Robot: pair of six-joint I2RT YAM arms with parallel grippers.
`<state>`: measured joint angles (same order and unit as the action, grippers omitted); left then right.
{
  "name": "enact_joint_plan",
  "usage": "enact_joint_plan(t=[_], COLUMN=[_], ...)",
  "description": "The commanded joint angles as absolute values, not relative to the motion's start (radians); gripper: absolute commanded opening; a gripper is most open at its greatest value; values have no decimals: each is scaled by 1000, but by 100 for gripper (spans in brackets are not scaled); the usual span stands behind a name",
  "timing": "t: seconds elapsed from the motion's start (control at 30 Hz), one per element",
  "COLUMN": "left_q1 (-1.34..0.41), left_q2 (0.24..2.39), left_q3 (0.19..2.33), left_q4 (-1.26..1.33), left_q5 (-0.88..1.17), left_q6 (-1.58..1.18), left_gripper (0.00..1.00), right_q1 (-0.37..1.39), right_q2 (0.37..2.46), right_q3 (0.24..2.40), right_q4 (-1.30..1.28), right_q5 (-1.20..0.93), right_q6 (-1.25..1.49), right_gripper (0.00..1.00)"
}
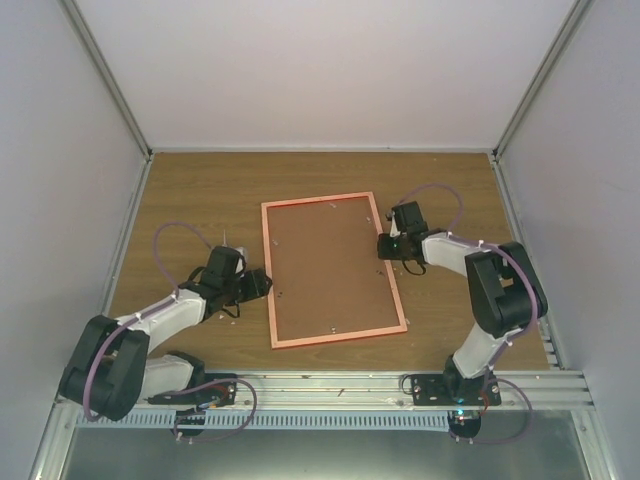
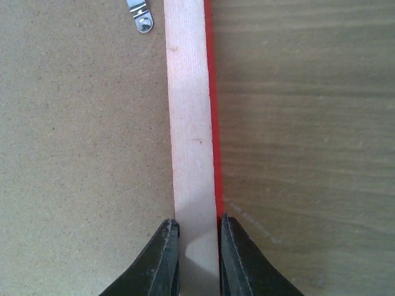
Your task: Take the photo out of the frame
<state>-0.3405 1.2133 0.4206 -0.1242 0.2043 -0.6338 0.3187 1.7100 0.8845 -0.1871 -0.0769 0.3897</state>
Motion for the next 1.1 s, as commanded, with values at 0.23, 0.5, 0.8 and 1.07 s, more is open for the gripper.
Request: enact_joint_plan(t=[0.23,0.5,0.8,1.07], left_q1=[-422,-467,-550,-568], left_q2=[1292,1386,1450,1478], left_q3=[480,537,603,618], left_q4=[-104,-114,-176,-200], left_q5=[224,201,98,20], left_q6=[-599,-576,-559,-548], left_gripper=[72,67,50,43], right_q1=[223,209,216,305], right_q2=[1826,1859,1739,1548], right_q3=[1033,1093,1011,868], right_q4=[-163,-168,-194,-205], right_q5=[-4,-6,-9,-61], right_q6=[391,347,322,287], right_gripper=[6,10,33,53])
